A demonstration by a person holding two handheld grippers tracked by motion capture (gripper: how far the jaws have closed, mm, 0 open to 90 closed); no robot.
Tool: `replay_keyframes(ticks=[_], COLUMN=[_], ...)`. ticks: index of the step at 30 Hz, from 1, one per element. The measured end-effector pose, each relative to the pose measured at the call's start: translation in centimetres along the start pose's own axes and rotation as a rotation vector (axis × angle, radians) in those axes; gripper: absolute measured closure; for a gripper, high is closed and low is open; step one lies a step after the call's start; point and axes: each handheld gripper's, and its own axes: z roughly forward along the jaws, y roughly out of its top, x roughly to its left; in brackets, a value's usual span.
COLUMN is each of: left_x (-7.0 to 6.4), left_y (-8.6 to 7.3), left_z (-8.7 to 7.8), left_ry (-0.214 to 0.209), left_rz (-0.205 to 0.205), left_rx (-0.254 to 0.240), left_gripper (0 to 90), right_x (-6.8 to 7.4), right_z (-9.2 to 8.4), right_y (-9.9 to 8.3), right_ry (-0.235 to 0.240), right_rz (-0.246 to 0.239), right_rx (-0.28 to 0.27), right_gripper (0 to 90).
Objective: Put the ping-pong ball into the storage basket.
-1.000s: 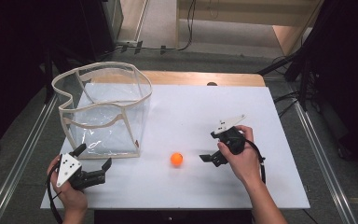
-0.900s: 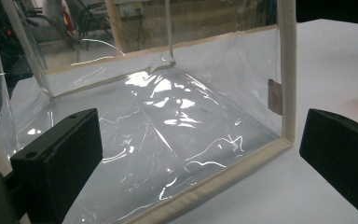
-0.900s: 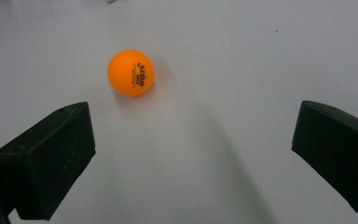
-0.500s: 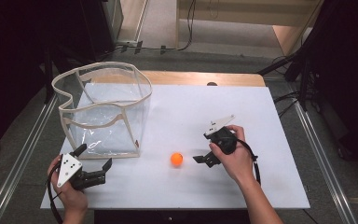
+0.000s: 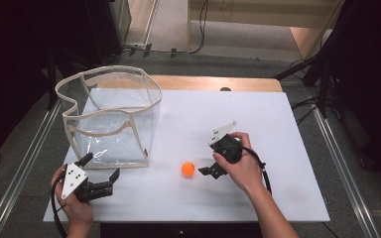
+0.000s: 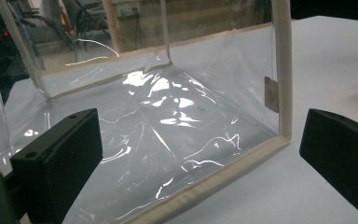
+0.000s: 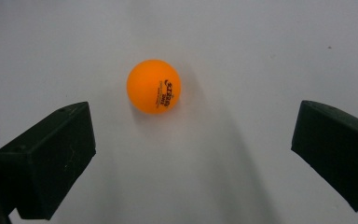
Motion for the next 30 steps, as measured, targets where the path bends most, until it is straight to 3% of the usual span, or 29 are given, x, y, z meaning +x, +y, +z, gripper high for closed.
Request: replay_keyframes(ticks=[19,30], left_x=[0.1,0.1], left_y=[0.0,0.0], left_z=[0.0,0.0], left_ry=[-0.001,-0.003], left_rz=[-0.003,-0.004], left_rx=[0.0,0.001], left_gripper=[0.0,0.0], right_x=[1.3,2.3], right_z=[2.3,4.0], right_y=[2.2,3.1], right_ry=[0.0,-0.027], right_rz=[-0.072,-0.097], right_rx=[0.087,0.159], right_gripper=[0.0,0.0])
